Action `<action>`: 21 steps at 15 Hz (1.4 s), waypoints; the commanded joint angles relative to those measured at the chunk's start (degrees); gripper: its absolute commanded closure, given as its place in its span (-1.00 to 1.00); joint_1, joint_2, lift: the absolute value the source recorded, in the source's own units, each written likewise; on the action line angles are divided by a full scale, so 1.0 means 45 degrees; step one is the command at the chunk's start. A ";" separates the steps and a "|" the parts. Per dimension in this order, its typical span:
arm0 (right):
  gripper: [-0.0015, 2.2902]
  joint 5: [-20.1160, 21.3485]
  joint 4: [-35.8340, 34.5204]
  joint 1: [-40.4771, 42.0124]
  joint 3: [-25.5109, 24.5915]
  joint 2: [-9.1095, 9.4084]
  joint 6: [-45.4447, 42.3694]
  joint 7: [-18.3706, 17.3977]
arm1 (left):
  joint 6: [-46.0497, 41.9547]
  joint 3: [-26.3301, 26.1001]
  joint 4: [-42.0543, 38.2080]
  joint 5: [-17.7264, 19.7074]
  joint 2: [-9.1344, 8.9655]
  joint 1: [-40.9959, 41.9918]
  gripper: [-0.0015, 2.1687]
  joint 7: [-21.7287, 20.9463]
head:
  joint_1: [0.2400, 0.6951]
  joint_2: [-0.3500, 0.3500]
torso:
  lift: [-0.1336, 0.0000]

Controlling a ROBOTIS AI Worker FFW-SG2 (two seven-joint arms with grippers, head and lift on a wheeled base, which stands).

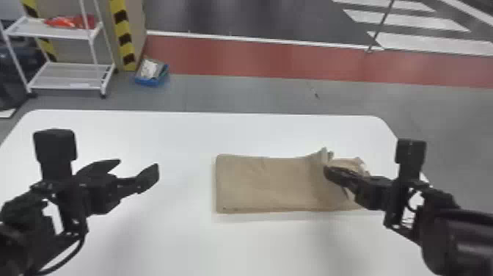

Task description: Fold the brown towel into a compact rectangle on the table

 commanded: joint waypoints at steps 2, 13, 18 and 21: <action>-0.13 -0.1776 -0.2292 0.0677 -0.1377 -0.0106 0.0807 0.0012 | 0.0073 0.0148 -0.0002 0.0014 0.0014 0.0055 -0.93 0.0005 | 1.00 -0.43 | -0.86; -0.13 -0.2167 -0.0045 0.0306 -0.2724 -0.0946 -0.0325 0.0207 | 0.0112 0.0188 -0.0100 -0.0025 0.0014 0.0289 -0.93 0.0005 | 1.00 -0.76 | -0.86; -0.13 -0.2850 -0.0670 0.0599 -0.4013 -0.1121 -0.0482 0.0246 | 0.0151 0.0246 -0.0159 -0.0025 0.0014 0.0348 -0.93 -0.0014 | 1.00 -0.75 | -0.86; -0.13 -0.2362 0.1478 -0.0007 -0.3545 -0.1649 -0.1497 0.0363 | 0.0151 0.0129 -0.0139 -0.0084 0.0014 0.0329 -0.93 -0.0014 | 1.00 -0.85 | -0.86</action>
